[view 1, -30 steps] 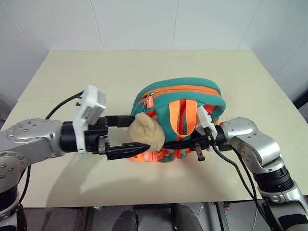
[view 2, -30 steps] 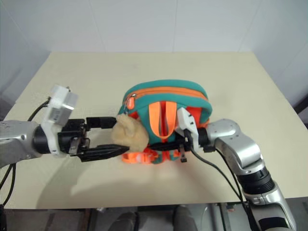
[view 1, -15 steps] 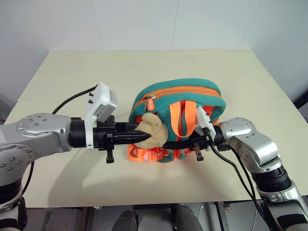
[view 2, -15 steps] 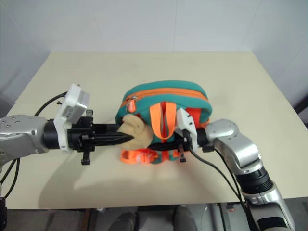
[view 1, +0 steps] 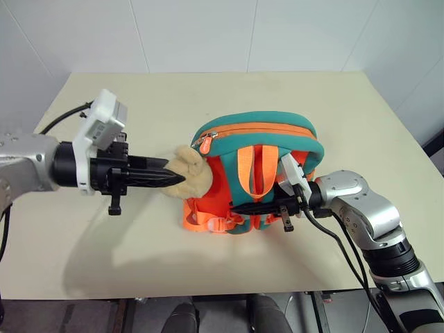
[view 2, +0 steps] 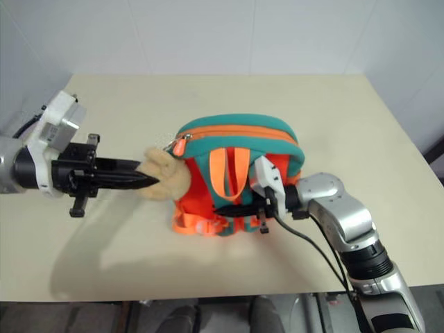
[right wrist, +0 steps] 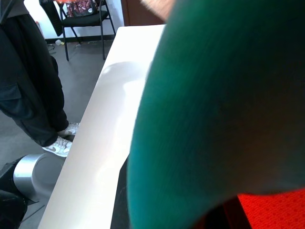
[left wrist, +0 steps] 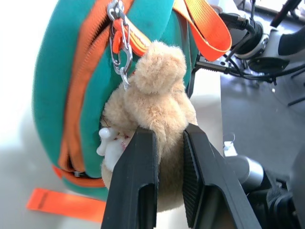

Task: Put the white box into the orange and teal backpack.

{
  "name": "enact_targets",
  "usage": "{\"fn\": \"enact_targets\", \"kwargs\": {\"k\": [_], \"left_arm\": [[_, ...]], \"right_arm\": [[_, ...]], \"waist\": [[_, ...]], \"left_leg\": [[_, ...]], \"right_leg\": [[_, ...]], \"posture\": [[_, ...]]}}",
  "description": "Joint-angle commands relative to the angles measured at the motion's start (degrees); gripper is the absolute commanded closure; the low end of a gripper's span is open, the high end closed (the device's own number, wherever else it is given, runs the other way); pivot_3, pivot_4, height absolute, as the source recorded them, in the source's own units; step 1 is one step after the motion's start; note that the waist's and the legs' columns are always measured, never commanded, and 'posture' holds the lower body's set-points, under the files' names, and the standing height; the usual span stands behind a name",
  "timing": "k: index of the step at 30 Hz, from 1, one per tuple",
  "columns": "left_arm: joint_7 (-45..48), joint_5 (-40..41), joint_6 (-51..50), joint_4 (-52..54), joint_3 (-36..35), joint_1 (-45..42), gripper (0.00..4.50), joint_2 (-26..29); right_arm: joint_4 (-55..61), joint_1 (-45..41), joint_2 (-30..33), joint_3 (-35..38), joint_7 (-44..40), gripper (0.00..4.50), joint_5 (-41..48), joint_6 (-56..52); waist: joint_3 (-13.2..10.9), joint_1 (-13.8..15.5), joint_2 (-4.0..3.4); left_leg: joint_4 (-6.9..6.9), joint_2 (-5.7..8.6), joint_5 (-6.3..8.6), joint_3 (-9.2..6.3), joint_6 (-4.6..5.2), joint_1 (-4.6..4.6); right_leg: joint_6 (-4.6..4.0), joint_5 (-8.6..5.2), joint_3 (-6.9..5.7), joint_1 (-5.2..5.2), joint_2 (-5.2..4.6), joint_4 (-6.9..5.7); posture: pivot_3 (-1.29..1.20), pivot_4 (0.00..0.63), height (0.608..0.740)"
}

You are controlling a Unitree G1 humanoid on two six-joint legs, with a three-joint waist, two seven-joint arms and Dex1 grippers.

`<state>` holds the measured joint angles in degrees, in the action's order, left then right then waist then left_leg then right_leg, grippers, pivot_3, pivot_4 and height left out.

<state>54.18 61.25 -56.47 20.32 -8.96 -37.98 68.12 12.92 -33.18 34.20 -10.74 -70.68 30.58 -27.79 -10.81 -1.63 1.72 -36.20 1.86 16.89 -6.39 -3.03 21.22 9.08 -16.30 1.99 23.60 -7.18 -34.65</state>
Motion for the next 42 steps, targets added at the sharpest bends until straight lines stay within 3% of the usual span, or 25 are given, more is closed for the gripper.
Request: {"fn": "enact_targets", "kwargs": {"k": [1, 6, 12, 16, 22, 42], "left_arm": [[6.0, -6.5, 4.1, -3.8, 1.6, -2.4, 4.17, 2.4], [16.0, -15.2, 9.1, -12.0, 7.2, -6.0, 4.17, 4.6], [23.3, -23.2, 13.3, -20.7, 12.3, -12.1, 4.17, 2.7], [27.7, -28.3, 15.5, -23.4, 15.6, -11.5, 4.18, 2.8], [29.2, -32.4, 16.5, -27.9, 17.8, -8.0, 4.20, -0.4], [27.3, -41.5, 16.2, -28.1, 24.0, -0.4, 4.20, -11.1]], "right_arm": [[0.2, 0.3, 0.6, 1.5, 0.2, 4.00, -0.1, 0.8], [0.5, 0.7, 0.6, 1.6, 0.7, 4.00, -0.2, 0.7], [0.8, 0.9, 0.5, 1.7, 1.3, 4.00, -0.3, 0.5], [1.2, 1.1, 0.5, 1.8, 2.0, 4.00, -0.2, 0.4], [1.6, 1.5, 0.4, 1.7, 2.9, 4.00, 0.0, 0.3], [1.8, 0.7, 0.2, 1.4, 5.2, 4.00, -0.1, -1.2]], "waist": [[0.0, 0.0, 0.00], [0.0, 0.0, -0.01], [0.0, 0.0, -0.01], [0.0, -0.2, -0.02], [0.0, -0.2, -0.02], [0.0, 0.0, -0.02]], "left_leg": [[0.02, 0.00, 0.00, 0.01, 0.00, 0.00], [0.03, -0.02, 0.01, 0.02, 0.01, 0.03], [0.02, -0.07, 0.02, 0.01, 0.03, 0.06], [0.03, -0.11, 0.02, 0.02, 0.04, 0.05], [0.01, -0.48, 0.03, 0.02, 0.05, 0.06], [-0.03, -0.56, 0.03, 0.00, 0.05, 0.04]], "right_leg": [[0.00, 0.00, 0.00, 0.00, 0.00, 0.00], [0.00, 0.00, -0.01, 0.01, 0.03, -0.07], [0.00, 0.00, -0.01, 0.02, 0.10, -0.19], [0.00, 0.00, 0.00, 0.03, 0.14, -0.21], [-0.08, -0.03, 0.01, 0.06, 0.52, -0.28], [-0.17, -0.03, 0.01, 0.08, 0.59, -0.38]], "posture": [[0.00, 0.150, 0.740], [0.00, 0.150, 0.740], [0.00, 0.150, 0.740], [0.00, 0.150, 0.740], [0.00, 0.150, 0.740], [0.00, 0.150, 0.740]]}}
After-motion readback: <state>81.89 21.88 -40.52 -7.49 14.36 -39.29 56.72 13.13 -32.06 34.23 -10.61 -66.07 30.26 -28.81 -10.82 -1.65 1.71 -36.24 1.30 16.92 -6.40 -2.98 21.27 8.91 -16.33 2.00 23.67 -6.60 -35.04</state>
